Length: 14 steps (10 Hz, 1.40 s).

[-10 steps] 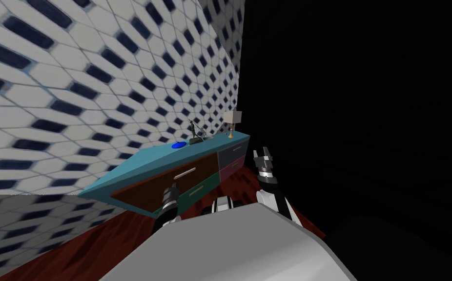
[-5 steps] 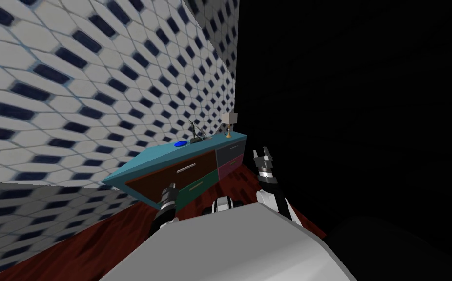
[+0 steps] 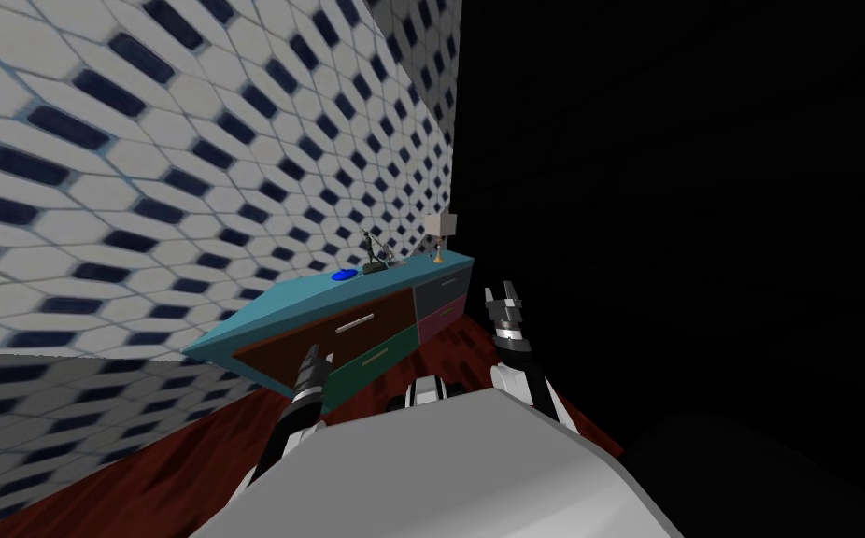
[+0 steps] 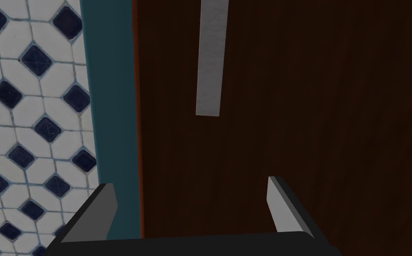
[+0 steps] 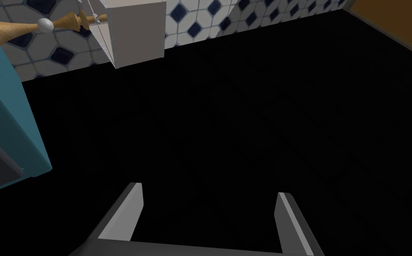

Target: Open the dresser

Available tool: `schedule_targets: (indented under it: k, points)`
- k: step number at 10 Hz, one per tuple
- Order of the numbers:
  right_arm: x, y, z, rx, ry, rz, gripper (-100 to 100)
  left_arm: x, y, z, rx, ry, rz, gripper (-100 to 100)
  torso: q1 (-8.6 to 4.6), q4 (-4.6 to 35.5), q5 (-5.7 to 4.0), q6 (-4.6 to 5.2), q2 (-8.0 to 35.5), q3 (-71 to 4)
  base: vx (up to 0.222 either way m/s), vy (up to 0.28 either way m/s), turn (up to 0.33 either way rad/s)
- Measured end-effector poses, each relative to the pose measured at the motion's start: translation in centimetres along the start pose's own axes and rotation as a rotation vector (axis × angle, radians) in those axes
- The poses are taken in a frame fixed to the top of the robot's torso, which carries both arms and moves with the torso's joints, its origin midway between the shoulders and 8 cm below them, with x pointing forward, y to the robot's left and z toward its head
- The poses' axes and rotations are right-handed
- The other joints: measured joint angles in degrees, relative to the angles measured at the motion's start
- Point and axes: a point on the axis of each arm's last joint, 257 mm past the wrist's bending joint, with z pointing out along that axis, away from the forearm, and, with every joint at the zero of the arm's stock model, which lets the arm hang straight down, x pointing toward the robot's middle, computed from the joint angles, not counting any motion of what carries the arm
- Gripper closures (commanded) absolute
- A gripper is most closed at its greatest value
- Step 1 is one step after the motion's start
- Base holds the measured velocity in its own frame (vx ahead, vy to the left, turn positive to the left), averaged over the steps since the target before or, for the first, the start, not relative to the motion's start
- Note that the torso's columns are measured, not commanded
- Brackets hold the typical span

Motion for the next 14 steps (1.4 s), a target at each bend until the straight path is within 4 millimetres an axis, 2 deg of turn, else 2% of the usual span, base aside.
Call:
schedule_targets:
  k: [5,12,13,14]
  points:
    - [0.0,0.0,0.0,0.0,0.0,0.0,0,-0.3,-1.1,1.1,-0.007,-0.003,0.002,-100,0.01,-0.04,0.01,0.0,-0.13,-0.09,0.128,0.043,-0.001]
    - [0.0,0.0,0.0,0.0,0.0,0.0,0,2.2,1.0,-0.6,-0.03,-0.067,-0.14,-100,0.03,-0.04,0.0,0.0,-0.12,-0.08,0.009,0.003,0.0]
    - [0.0,0.0,0.0,0.0,0.0,0.0,0,2.2,1.0,-0.6,-0.03,-0.067,-0.139,100,0.03,-0.03,0.01,0.0,-0.11,-0.07,0.0,0.0,0.0]
    - [0.0,0.0,0.0,0.0,0.0,0.0,0,2.2,1.0,-0.6,-0.03,-0.067,-0.139,100,0.02,-0.03,0.0,0.0,-0.09,-0.06,-0.066,-0.047,0.004]
